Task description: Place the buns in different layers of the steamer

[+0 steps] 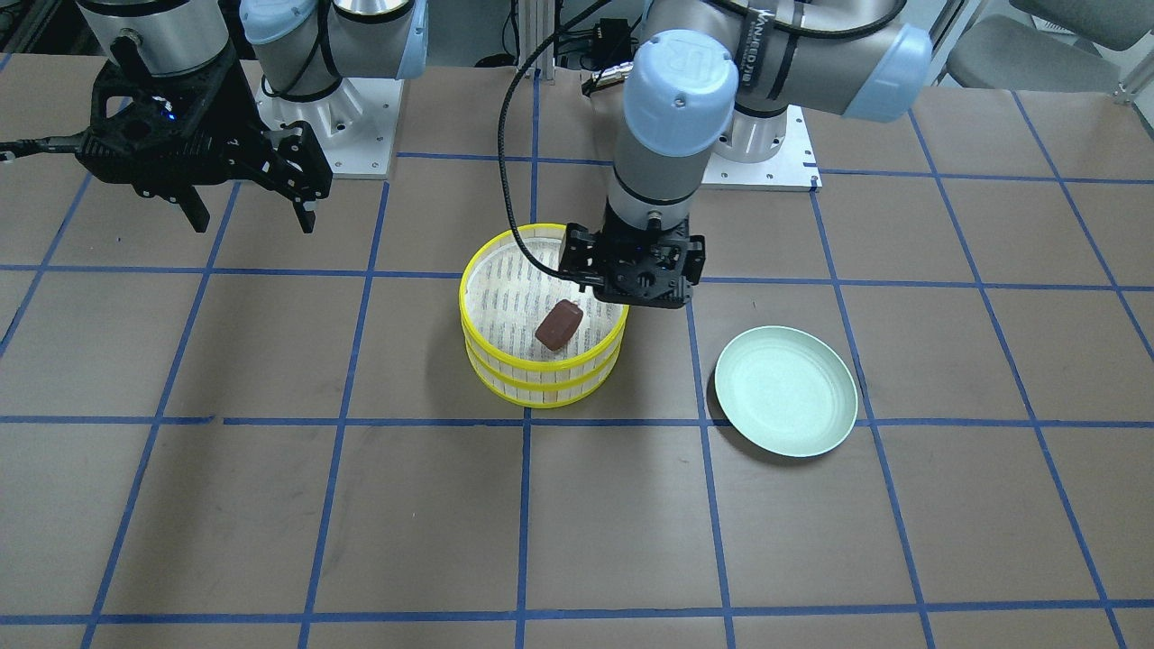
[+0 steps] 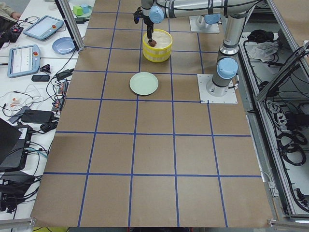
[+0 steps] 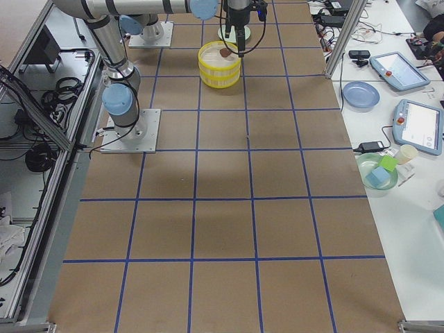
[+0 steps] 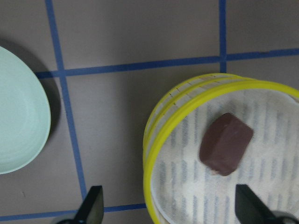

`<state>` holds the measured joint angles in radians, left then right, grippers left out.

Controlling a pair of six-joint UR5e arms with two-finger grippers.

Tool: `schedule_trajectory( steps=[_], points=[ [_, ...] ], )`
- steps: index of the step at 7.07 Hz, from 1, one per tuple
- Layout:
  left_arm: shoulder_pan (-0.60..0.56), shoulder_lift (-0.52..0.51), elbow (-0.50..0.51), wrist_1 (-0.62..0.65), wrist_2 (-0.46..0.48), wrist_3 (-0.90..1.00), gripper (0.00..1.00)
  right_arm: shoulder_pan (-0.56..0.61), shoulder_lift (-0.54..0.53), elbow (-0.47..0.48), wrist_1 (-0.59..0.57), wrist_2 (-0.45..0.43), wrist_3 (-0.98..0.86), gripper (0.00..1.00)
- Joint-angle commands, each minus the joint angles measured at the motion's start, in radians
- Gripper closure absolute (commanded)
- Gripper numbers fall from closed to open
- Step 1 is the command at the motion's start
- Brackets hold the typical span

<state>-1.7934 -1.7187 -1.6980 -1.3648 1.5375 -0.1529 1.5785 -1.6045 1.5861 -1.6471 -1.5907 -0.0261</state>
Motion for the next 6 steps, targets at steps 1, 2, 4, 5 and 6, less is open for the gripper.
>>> schedule_trajectory(
  steps=[1,2,4,5,6],
  points=[
    [0.145,0.040,0.035,-0.002,0.006,0.068,0.00,0.000,0.000,0.000,0.000,0.000,0.000,0.00],
    [0.191,0.051,0.110,-0.124,0.024,0.070,0.00,0.000,0.000,0.000,0.000,0.000,0.000,0.00],
    [0.219,0.066,0.202,-0.189,0.095,0.070,0.00,0.002,0.000,0.000,0.001,0.000,0.000,0.00],
    [0.257,0.083,0.202,-0.189,0.087,0.090,0.00,0.002,0.000,0.002,0.001,0.000,0.000,0.00],
    [0.282,0.088,0.202,-0.192,0.082,0.101,0.00,0.002,0.000,0.002,0.001,0.000,0.000,0.00]
  ],
)
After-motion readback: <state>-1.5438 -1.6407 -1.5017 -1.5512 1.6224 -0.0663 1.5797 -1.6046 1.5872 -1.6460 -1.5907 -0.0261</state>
